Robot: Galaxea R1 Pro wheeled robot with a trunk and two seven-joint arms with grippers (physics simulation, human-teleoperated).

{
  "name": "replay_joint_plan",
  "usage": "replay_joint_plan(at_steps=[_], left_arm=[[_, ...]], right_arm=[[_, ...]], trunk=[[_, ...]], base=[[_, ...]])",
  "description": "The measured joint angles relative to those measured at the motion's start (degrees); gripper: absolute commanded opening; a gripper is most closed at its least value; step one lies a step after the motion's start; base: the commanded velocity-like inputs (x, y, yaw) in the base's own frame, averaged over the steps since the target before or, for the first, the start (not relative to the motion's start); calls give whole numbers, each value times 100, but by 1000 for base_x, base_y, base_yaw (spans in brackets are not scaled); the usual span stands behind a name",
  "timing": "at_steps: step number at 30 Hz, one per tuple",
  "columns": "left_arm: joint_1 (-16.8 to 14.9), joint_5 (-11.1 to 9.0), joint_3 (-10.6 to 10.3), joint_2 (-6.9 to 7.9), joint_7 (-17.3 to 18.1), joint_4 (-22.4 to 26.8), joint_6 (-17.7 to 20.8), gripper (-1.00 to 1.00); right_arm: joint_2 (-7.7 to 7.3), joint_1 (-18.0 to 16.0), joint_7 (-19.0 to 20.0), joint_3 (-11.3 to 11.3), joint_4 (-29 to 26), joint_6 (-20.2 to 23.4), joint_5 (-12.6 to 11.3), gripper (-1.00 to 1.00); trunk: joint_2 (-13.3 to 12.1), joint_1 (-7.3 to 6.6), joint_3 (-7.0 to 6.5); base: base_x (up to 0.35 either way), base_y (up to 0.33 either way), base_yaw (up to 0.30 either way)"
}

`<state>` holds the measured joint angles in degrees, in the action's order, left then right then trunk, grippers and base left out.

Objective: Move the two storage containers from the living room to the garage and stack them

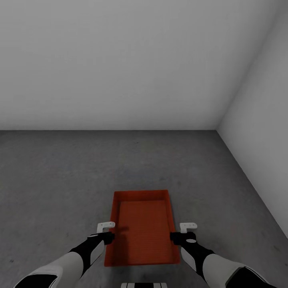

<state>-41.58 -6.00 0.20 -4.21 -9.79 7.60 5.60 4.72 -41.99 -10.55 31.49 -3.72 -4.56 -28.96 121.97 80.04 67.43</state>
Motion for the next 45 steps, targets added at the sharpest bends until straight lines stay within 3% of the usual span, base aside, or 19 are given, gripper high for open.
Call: replay_joint_plan(at_steps=[26, 45], left_arm=[[0, -9, 5, 0, -57, 8, 11, 100], [0, -10, 15, 19, -57, 9, 9, 100]], right_arm=[[-8, 0, 0, 1, 0, 0, 0, 100], [-8, 0, 0, 1, 0, 9, 0, 100]], trunk=[[0, 0, 0], [-761, -417, -341]], base=[[0, 0, 0], [0, 0, 0]])
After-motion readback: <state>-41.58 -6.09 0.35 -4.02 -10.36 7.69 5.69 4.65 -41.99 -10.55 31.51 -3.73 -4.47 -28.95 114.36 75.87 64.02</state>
